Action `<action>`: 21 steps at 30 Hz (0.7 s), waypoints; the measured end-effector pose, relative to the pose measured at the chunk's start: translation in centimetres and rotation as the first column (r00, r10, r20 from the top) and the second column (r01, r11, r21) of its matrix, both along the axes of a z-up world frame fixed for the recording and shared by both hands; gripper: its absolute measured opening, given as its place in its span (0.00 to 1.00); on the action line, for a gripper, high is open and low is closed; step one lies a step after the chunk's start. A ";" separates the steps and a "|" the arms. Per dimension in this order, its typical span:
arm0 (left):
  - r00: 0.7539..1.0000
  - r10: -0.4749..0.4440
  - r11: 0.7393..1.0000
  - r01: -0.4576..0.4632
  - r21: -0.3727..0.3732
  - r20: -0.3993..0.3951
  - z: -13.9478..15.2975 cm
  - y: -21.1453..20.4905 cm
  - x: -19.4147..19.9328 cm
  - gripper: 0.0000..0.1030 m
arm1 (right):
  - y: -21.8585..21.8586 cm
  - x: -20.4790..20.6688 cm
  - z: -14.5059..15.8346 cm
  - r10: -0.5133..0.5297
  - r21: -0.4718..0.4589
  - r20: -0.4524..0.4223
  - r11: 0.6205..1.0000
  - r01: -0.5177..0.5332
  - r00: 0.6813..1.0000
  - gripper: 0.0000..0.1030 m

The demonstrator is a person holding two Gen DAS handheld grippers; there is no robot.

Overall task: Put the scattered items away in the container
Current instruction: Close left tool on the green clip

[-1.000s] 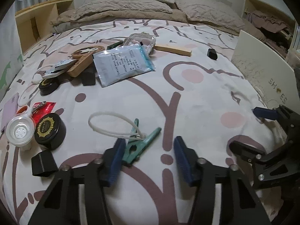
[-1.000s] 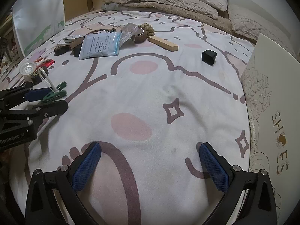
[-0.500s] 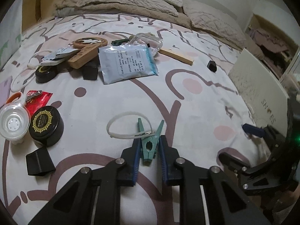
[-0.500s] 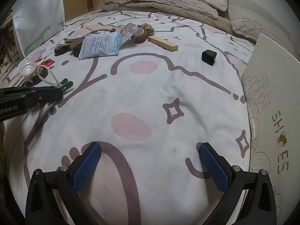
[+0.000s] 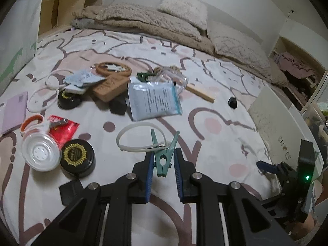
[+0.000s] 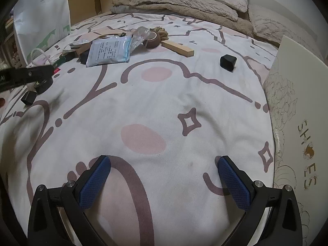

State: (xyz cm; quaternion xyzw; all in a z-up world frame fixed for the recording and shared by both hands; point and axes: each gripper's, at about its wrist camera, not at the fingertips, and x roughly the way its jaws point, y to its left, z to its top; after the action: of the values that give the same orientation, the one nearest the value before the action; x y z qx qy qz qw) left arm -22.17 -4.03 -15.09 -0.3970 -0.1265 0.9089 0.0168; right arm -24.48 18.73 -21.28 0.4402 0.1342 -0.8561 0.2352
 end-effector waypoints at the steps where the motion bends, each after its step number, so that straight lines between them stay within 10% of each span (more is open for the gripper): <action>1: 1.000 0.001 1.000 -0.001 -0.005 -0.008 0.3 -0.1 0.1 0.19 | -0.1 0.1 0.1 -0.002 0.008 -0.007 1.000 0.002 1.000 1.00; 10: 0.998 0.025 0.999 -0.028 -0.034 -0.064 2.0 -1.6 0.8 0.19 | -1.8 1.1 1.9 -0.008 0.028 -0.052 1.000 0.009 0.999 1.00; 21: 0.985 0.123 0.992 -0.123 0.008 -0.117 3.8 -5.8 2.1 0.19 | -7.7 2.9 5.2 0.036 -0.177 -0.048 0.983 -0.044 0.998 1.00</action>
State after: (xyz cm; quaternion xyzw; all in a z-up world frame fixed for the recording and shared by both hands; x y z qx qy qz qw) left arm -20.04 -9.83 -11.27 -0.3343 -0.1497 0.9300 -0.0317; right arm -21.55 11.01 -16.05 0.3956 0.0712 -0.8692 0.2879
